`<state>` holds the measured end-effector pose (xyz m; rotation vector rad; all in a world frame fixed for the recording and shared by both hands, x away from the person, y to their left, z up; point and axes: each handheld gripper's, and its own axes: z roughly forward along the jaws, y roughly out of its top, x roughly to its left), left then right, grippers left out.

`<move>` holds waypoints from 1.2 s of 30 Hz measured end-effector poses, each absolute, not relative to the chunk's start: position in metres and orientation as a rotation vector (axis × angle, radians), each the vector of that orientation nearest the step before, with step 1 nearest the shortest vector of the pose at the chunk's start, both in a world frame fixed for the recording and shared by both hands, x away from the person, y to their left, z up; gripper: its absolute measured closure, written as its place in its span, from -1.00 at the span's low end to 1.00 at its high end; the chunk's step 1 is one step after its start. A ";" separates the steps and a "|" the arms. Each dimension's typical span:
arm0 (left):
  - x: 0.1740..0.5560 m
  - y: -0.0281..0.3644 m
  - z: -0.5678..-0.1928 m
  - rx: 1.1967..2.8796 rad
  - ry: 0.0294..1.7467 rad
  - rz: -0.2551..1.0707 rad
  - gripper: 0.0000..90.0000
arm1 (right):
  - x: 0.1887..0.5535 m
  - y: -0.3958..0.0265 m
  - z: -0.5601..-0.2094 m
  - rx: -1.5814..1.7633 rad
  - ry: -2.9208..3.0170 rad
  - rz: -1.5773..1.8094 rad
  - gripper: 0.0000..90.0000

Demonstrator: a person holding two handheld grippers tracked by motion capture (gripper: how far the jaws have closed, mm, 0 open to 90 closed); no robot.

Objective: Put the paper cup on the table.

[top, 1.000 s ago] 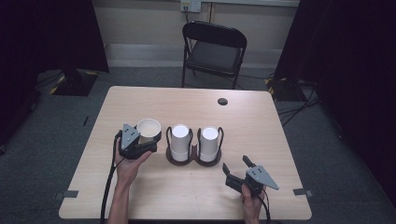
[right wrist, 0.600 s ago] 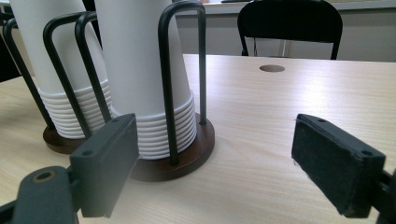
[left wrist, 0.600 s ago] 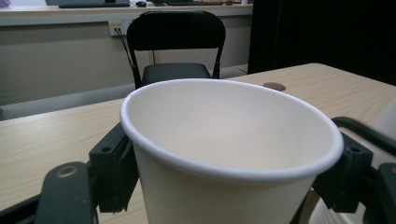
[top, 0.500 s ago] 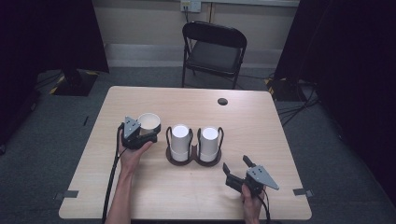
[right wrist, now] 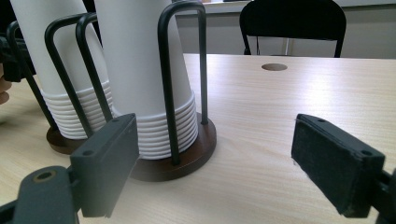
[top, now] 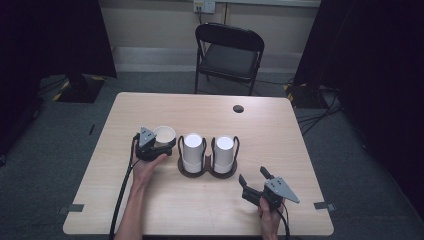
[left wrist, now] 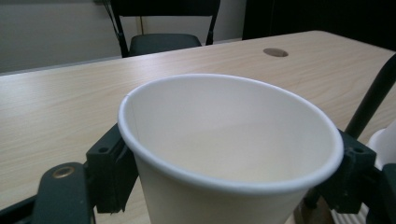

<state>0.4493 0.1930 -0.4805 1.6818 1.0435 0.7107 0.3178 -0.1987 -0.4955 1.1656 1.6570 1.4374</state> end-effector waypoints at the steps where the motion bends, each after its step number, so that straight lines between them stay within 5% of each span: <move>1: 0.450 0.194 -0.482 1.689 1.042 0.709 -0.55 | 0.318 -0.199 -0.495 1.166 1.659 1.438 -0.68; 36: 0.417 0.203 -0.481 1.703 1.153 0.761 -0.66 | 0.319 -0.199 -0.495 1.183 1.659 1.434 -0.68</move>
